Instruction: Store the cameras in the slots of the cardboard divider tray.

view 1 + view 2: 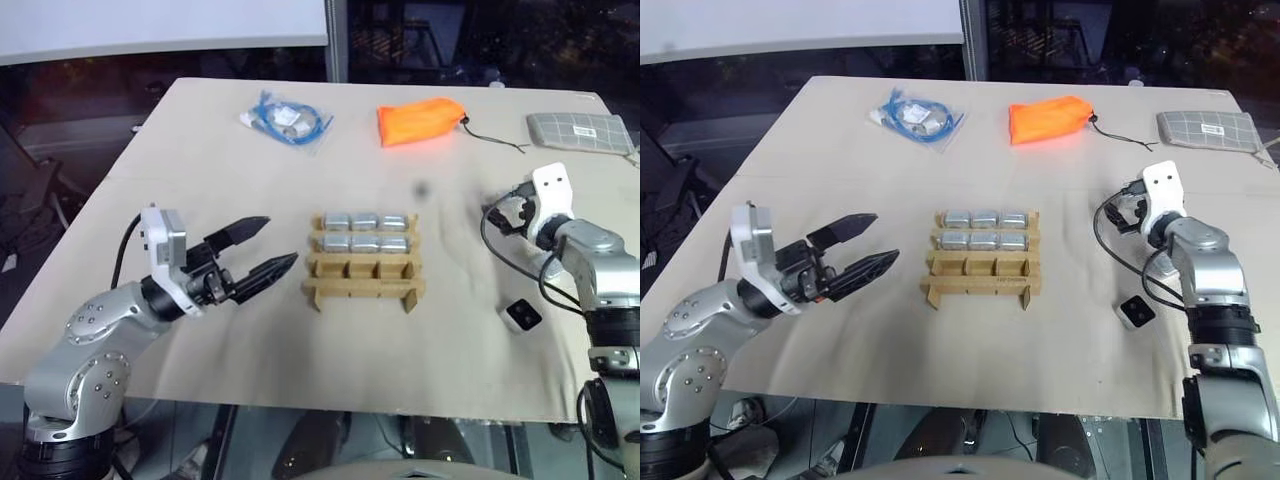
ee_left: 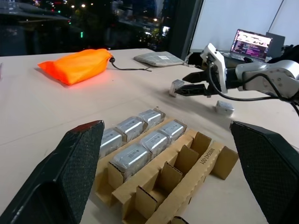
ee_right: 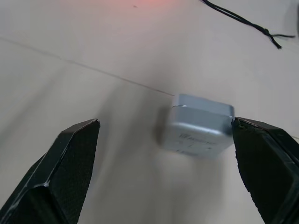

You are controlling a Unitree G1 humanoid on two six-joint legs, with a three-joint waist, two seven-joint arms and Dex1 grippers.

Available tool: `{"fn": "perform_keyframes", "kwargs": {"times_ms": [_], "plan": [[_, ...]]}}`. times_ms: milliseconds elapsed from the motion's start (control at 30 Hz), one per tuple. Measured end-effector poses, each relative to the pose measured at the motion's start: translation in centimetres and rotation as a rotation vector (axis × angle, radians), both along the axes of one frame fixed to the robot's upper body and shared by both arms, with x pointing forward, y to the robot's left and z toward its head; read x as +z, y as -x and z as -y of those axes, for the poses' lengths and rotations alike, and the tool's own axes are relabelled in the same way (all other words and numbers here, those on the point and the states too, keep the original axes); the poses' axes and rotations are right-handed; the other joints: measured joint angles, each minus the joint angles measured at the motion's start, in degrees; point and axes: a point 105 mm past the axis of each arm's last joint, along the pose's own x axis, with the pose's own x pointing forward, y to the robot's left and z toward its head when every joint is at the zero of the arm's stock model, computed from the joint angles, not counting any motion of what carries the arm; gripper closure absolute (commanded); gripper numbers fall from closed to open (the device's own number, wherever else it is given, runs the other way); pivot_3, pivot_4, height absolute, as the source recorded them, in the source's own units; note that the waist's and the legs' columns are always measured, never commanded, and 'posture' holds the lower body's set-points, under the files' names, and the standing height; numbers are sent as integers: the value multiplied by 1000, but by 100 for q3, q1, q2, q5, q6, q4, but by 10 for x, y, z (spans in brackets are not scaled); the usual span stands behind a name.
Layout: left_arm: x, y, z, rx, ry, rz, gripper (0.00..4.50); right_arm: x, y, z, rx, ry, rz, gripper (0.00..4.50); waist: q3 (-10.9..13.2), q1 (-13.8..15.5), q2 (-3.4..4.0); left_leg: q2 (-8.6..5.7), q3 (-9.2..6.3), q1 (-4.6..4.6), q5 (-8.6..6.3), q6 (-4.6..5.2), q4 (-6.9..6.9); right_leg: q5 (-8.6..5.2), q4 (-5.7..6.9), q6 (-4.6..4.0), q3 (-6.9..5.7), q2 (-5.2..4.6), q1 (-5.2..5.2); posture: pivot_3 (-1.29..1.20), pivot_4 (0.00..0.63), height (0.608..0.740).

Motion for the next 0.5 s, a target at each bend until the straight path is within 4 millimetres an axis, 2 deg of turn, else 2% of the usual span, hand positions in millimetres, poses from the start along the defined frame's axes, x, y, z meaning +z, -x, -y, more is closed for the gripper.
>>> {"fn": "perform_keyframes", "kwargs": {"times_ms": [300, 500], "plan": [[1, 5, -2, 35, -10, 7, 9, -3, -13, 2, -29, -1, -4, 0, 0, -35, 1, 2, 11, 4, -1, 0, -2, 0, 3, 0, 7, 3, -1, 0, 150, 740], [-2, 6, -2, 42, -10, -4, 9, -1, -8, 1, -14, -1, -3, 0, 1, -31, 3, 2, 9, 4, -1, 1, -2, 0, 4, 0, 7, 3, -3, 0, 150, 740]]}}
